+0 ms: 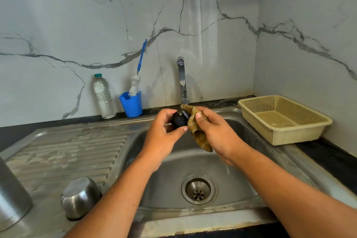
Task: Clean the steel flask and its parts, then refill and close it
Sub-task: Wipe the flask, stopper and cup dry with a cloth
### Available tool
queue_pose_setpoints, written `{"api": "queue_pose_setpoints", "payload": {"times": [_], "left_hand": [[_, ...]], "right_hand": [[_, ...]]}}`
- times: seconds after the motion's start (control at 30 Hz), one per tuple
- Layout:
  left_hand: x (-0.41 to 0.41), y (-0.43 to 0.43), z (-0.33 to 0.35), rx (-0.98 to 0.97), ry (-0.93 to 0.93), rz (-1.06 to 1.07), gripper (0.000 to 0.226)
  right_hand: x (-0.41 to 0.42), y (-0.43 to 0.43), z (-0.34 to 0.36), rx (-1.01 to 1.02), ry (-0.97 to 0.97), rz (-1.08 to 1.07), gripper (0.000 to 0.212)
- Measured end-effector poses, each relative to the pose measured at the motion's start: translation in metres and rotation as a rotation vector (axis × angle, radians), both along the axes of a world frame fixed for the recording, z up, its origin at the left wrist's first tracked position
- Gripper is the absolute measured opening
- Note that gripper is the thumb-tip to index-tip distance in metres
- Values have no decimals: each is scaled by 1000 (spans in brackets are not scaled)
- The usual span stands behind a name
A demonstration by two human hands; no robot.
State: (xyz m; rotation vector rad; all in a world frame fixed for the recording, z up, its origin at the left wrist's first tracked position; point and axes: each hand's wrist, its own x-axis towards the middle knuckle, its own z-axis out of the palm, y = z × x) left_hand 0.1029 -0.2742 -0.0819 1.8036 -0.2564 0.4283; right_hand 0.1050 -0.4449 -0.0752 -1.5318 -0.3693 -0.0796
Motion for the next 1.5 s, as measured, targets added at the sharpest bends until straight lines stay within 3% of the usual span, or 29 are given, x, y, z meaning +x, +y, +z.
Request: {"api": "queue_pose_setpoints", "payload": {"times": [0.2, 0.37, 0.5, 0.67, 0.9, 1.03, 1.17, 1.33, 1.5], "left_hand": [[0, 6, 1, 8, 65, -159, 58], [-1, 2, -1, -174, 126, -208, 39], [0, 0, -1, -261, 225, -205, 45], [2, -2, -1, -350, 269, -180, 34], [-1, -2, -3, -309, 281, -205, 34], [0, -2, -2, -383, 287, -165, 34], [2, -1, -2, -435, 326, -96, 36], [5, 1, -5, -277, 286, -60, 38], [0, 3, -3, -153, 214, -97, 29]], "right_hand": [[4, -6, -1, -113, -24, -8, 36], [4, -14, 2, 44, -4, 64, 36], [2, -12, 3, -44, -108, 42, 31], [6, -12, 3, -87, -174, 22, 24], [8, -13, 3, -346, -217, -151, 22], [7, -12, 3, -422, -304, -106, 12], [6, -10, 1, -489, -339, -27, 21], [2, -7, 1, -567, -389, -122, 25], [5, -12, -1, -584, -269, -183, 19]]}}
